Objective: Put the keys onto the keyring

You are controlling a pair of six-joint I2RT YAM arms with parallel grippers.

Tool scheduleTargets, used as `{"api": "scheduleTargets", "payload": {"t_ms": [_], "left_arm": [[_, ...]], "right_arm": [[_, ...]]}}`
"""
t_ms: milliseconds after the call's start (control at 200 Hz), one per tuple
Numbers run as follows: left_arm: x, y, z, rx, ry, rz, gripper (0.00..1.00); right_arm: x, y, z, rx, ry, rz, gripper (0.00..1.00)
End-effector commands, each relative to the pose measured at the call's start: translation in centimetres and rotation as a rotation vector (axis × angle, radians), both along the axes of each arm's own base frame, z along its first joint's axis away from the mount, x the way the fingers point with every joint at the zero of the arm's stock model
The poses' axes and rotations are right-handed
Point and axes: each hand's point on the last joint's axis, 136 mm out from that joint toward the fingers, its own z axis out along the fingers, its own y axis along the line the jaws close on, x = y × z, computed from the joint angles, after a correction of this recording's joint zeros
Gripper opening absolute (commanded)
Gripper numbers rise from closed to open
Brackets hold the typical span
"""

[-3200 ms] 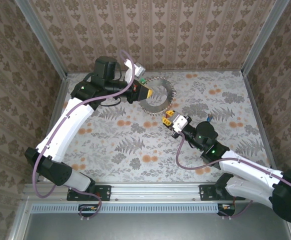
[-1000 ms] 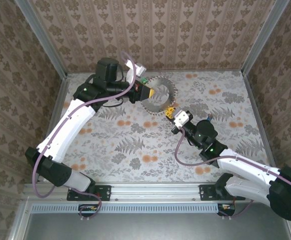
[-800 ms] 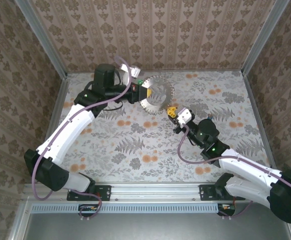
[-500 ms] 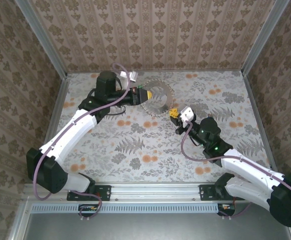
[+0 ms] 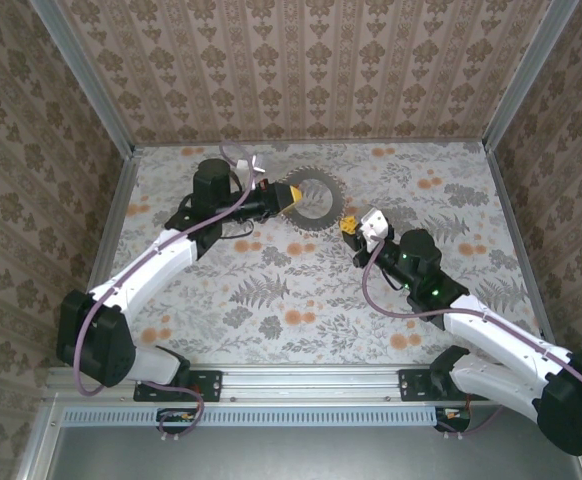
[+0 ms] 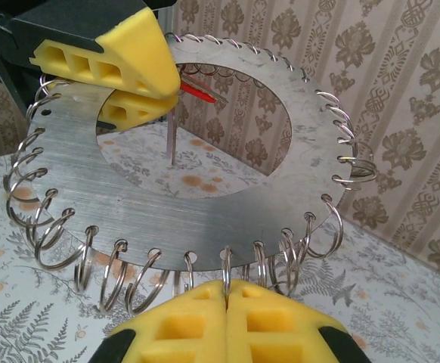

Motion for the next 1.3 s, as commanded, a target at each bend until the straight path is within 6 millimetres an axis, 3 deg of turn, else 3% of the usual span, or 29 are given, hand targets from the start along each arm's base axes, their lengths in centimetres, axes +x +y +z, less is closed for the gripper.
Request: {"api": "scheduleTargets", "payload": {"t_ms": [0, 145, 310, 450, 640, 940, 1210, 1295], "left_arm": [[-1.5, -1.1, 1.6, -0.069, -0.009, -0.069, 0.0], [-2.3, -1.9, 1.5, -0.074, 0.003, -0.109, 0.0], [-2.0, -0.7, 1.5, -0.048, -0.005, -0.063, 0.0], [-1.9, 0.4, 2.5, -0.025, -0.056, -0.04, 0.0], [-2.5, 0.1, 4.1, -0.038, -0.139, -0.085, 0.0], [-2.8, 0.1, 5.2, -0.028, -0.202, -0.088, 0.0], [-4.2, -0.9, 6.9, -0.029, -0.289, -0.144, 0.0], [-4.1, -0.8, 6.7, -0.007, -0.285, -0.134, 0.0]], "right_arm": [[0.3, -0.2, 4.7, 0.039, -0.138, -0.029, 0.0], [0.7, -0.8, 5.4, 0.085, -0.166, -0.073, 0.0], [0.8, -1.5, 6.0, 0.119, -0.174, -0.085, 0.0], [0.6, -0.7, 4.8, 0.0, -0.105, -0.035, 0.0], [0.1, 0.5, 2.8, -0.175, 0.045, 0.052, 0.0], [0.1, 0.3, 2.6, -0.202, 0.084, 0.042, 0.0], [0.6, 0.3, 1.2, -0.271, 0.179, 0.024, 0.0], [0.7, 0.3, 1.8, -0.252, 0.172, 0.02, 0.0]]}}
